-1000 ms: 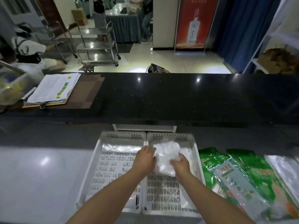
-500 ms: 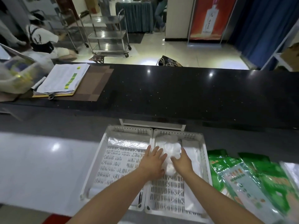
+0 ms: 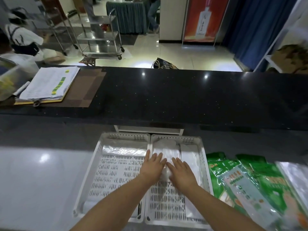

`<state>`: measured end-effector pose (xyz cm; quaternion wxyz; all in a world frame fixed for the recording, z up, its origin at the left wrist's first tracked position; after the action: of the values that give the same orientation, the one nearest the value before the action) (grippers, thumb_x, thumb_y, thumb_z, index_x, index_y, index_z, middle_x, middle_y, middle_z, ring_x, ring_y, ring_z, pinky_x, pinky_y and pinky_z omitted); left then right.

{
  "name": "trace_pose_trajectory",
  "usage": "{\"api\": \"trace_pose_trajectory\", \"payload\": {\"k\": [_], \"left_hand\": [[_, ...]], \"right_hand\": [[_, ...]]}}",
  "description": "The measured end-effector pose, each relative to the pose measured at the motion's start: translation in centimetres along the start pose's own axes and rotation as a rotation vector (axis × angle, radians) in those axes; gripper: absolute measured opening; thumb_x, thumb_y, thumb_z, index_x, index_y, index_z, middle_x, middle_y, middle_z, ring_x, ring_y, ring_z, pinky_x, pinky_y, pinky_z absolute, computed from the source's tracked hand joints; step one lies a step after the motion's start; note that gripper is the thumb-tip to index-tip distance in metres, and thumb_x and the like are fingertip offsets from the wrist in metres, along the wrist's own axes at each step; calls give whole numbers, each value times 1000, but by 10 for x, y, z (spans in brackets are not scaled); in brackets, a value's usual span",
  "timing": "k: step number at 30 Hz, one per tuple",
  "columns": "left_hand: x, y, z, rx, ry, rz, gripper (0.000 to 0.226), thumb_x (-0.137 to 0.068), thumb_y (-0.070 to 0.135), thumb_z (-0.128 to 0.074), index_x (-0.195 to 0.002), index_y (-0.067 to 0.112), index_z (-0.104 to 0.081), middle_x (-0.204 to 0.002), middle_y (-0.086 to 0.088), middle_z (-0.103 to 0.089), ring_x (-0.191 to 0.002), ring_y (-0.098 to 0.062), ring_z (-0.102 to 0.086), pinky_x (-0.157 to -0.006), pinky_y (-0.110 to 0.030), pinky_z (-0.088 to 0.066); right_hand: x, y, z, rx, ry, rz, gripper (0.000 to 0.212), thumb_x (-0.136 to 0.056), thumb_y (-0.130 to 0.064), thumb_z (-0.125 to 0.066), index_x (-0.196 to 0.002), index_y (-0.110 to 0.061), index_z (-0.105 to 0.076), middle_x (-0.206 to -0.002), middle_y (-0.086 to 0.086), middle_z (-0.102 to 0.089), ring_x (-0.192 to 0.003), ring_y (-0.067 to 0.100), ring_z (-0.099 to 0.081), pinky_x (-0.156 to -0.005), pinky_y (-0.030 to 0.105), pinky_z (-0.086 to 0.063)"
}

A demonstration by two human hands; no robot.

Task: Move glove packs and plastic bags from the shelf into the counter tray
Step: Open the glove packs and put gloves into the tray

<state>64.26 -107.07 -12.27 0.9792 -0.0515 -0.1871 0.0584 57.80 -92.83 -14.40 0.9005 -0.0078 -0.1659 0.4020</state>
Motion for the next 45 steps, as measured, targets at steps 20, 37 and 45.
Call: {"api": "trace_pose_trajectory", "payload": {"k": [20, 37, 45], "left_hand": [[10, 77, 62, 138, 194, -145, 33, -90, 13, -44, -118, 13, -60, -115, -9, -67, -113, -28, -59, -116, -46, -29], [21, 325, 60, 345, 107, 70, 32, -90, 16, -44, -118, 16, -59, -110, -9, -66, -96, -31, -65, -80, -42, -56], [27, 376, 26, 722, -48, 260, 45, -98, 39, -47, -134, 11, -47, -124, -16, -60, -110, -32, -60, -90, -38, -50]], "right_hand": [[90, 90, 59, -146, 368, -211, 21, -97, -28, -46, -83, -19, -58, -81, 0, -63, -75, 23, -56, -65, 35, -40], [229, 302, 13, -252, 225, -274, 28, -95, -21, -48, -119, -18, -63, -110, 3, -65, -96, 21, -61, -79, 33, -50], [237, 316, -20, -353, -12, -253, 65, -91, -45, -54, -148, -20, -37, -141, 12, -49, -125, 28, -49, -101, 42, -46]]}}
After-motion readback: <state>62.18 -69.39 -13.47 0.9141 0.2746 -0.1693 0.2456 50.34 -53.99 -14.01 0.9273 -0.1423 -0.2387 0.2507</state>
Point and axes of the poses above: each hand's wrist, its own x-axis away from the middle knuckle, its own z-axis out of the back of the hand, y = z × x, the point moved 2 cm from there along -x, towards the middle knuckle
